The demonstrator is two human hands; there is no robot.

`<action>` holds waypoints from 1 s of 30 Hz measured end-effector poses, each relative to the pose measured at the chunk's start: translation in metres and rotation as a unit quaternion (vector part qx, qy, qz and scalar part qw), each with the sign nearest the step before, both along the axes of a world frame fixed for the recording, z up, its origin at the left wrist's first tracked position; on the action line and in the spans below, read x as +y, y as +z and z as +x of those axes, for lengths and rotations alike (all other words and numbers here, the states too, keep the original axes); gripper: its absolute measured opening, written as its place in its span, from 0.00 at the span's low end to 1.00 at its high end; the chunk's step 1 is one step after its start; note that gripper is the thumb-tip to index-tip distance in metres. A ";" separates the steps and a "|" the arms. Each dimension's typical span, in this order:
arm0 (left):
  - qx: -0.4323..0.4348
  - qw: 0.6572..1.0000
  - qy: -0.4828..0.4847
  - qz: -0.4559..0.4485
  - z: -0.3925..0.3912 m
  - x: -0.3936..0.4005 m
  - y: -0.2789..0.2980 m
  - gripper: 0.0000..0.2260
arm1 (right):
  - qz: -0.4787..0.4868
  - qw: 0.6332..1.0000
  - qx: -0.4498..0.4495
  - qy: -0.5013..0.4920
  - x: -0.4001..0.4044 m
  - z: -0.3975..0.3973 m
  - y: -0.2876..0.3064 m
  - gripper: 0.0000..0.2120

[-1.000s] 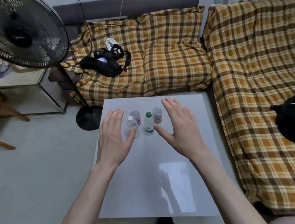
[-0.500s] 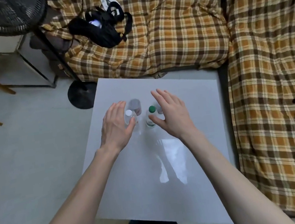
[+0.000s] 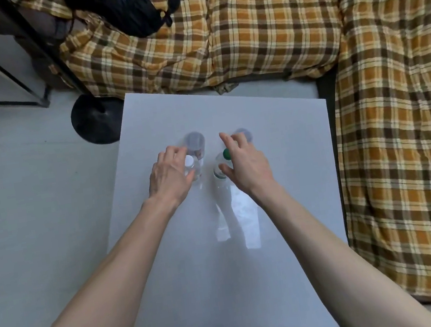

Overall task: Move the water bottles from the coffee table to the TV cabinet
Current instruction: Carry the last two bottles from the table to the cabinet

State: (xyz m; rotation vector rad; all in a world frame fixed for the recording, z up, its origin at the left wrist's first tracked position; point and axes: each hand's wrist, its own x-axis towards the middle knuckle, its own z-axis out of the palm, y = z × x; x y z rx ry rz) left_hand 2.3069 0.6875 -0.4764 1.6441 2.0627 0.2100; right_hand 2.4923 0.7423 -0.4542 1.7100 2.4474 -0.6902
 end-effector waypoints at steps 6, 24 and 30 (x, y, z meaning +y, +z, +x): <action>-0.033 0.998 -0.028 -0.043 0.005 0.012 -0.024 0.17 | -0.038 0.999 -0.008 -0.034 0.009 -0.006 -0.026 0.16; -0.012 0.988 0.131 0.082 0.001 -0.084 0.066 0.14 | 0.037 0.994 0.082 0.057 -0.040 0.001 0.049 0.16; 0.024 0.960 0.230 0.160 -0.012 -0.170 0.137 0.13 | 0.091 0.968 0.156 0.172 -0.077 -0.037 0.112 0.14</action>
